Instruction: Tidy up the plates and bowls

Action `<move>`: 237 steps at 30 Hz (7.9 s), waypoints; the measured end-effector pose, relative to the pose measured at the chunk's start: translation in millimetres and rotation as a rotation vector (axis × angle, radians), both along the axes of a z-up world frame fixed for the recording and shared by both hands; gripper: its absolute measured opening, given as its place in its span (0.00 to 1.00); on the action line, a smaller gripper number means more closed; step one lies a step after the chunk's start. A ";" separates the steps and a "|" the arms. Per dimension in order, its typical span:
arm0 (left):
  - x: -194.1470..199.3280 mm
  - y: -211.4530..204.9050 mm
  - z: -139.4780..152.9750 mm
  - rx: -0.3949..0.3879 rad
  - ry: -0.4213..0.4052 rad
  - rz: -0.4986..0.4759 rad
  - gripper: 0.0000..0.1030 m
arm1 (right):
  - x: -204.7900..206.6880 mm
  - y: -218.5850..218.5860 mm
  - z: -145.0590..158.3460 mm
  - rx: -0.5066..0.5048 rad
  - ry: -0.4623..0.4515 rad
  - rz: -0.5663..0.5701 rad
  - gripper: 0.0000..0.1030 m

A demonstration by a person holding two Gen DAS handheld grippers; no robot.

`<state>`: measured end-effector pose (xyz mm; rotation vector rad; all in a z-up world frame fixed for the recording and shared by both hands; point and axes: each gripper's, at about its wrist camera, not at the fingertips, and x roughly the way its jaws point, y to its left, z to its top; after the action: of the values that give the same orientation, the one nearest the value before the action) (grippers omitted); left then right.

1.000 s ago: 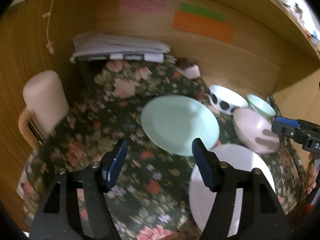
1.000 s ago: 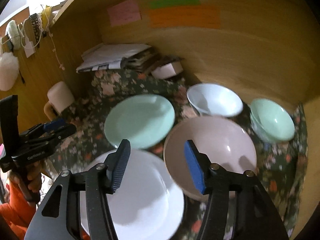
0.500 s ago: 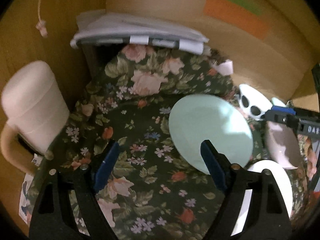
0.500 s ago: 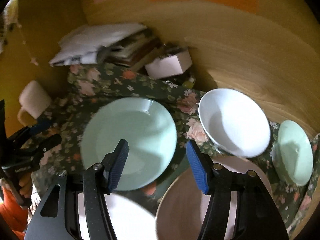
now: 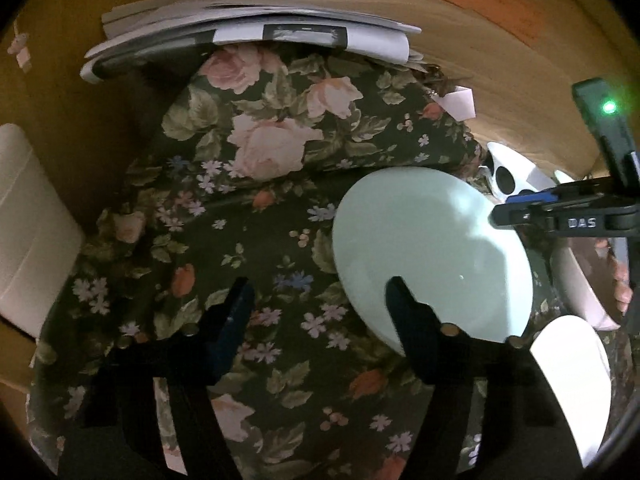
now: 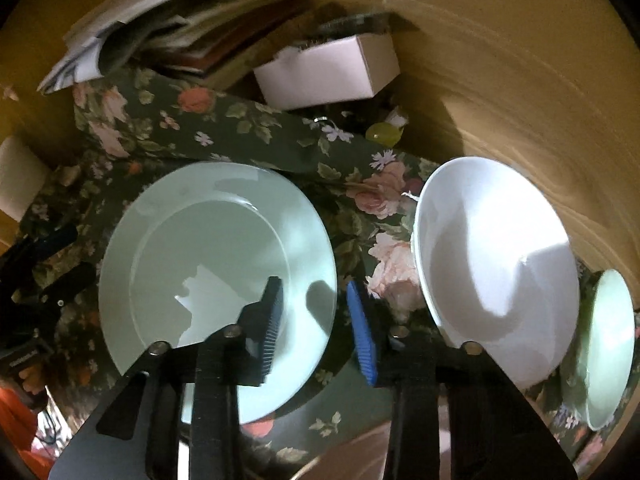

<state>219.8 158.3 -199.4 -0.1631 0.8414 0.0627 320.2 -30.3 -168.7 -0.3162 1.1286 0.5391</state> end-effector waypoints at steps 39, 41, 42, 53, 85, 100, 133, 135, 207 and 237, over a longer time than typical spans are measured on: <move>-28.7 49.0 -16.5 -0.084 0.080 0.052 0.32 | -44.4 62.5 -13.4 0.059 0.088 0.075 0.19; -26.9 48.5 -17.3 -0.087 0.075 0.053 0.32 | -45.2 64.3 -18.8 0.069 0.116 0.079 0.19; -27.0 49.2 -17.4 -0.090 0.071 0.054 0.32 | -45.6 65.4 -19.9 0.068 0.111 0.082 0.21; -20.8 43.2 -16.4 -0.089 0.057 0.058 0.32 | -54.9 80.6 -28.5 0.077 0.073 0.074 0.28; -95.7 -11.5 57.6 -0.059 -0.122 0.006 0.32 | -133.0 -7.8 58.6 0.235 -0.118 0.047 0.28; -130.5 -54.8 66.6 -0.064 -0.144 -0.052 0.32 | -176.0 -49.4 62.5 0.263 -0.170 0.011 0.28; -142.4 -98.1 14.6 -0.074 -0.040 -0.113 0.32 | -206.5 -92.8 16.0 0.259 -0.072 -0.100 0.28; -140.3 -100.4 12.3 -0.066 -0.040 -0.113 0.32 | -205.7 -95.1 13.4 0.261 -0.063 -0.110 0.28; 20.6 -184.7 39.7 0.031 -0.018 -0.330 0.80 | -131.0 -190.0 34.7 0.240 -0.273 -0.451 0.64; 57.7 -216.7 1.2 -0.010 0.123 -0.437 0.24 | -111.6 -183.4 3.7 0.282 -0.131 -0.396 0.31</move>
<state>277.5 -58.4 -198.2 0.0179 0.9845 -0.3444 208.6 -213.8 -165.0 0.1158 0.9414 0.3140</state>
